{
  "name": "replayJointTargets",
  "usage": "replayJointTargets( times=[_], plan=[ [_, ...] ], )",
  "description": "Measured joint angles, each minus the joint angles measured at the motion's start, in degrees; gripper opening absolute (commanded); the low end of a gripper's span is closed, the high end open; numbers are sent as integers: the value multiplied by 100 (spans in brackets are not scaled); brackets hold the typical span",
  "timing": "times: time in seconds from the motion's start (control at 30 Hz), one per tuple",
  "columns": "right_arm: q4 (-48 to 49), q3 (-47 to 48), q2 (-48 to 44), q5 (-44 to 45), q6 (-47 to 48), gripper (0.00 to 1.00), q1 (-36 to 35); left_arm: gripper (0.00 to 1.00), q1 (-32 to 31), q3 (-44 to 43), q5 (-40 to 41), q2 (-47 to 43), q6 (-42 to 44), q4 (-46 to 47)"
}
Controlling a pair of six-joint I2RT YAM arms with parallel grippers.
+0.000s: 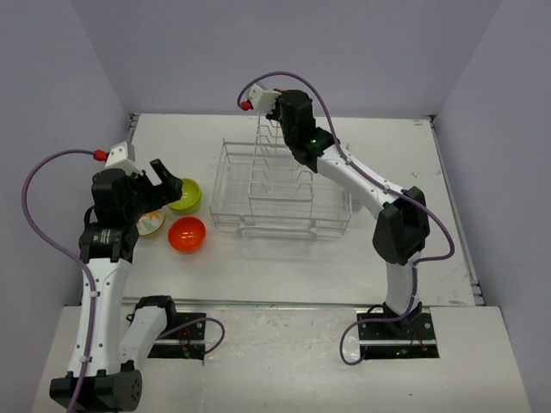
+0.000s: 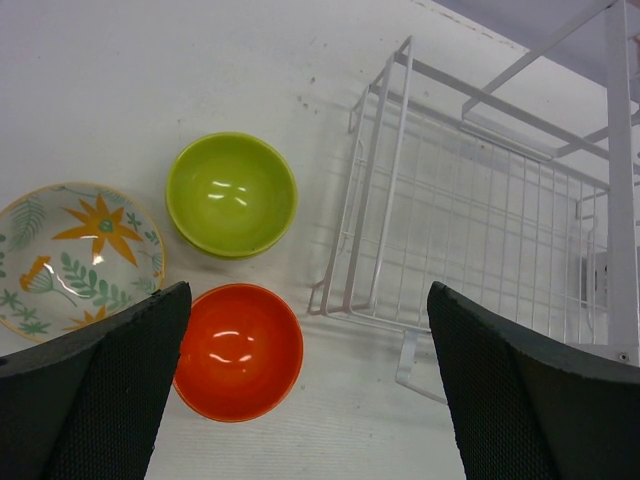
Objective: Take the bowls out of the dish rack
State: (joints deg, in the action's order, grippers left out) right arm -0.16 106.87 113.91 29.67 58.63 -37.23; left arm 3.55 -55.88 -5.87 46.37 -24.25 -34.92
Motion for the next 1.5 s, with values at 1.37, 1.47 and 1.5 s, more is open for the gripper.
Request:
replayJointTargets(
  times=[1.37,1.47,1.5],
  plan=[
    [-5268,411,-2704,-2131,-7250,0,39,55,-5646,-4953,3451,3814,997,46],
    [-5259,223,-2793,-2284,-7364,0,42,29,-5761,-4968,3698,3950,1056,24],
    [-5257,181,-2813,-2345,-7399,0,44,28,-5764,-4972,3766,3991,1086,-2]
  ],
)
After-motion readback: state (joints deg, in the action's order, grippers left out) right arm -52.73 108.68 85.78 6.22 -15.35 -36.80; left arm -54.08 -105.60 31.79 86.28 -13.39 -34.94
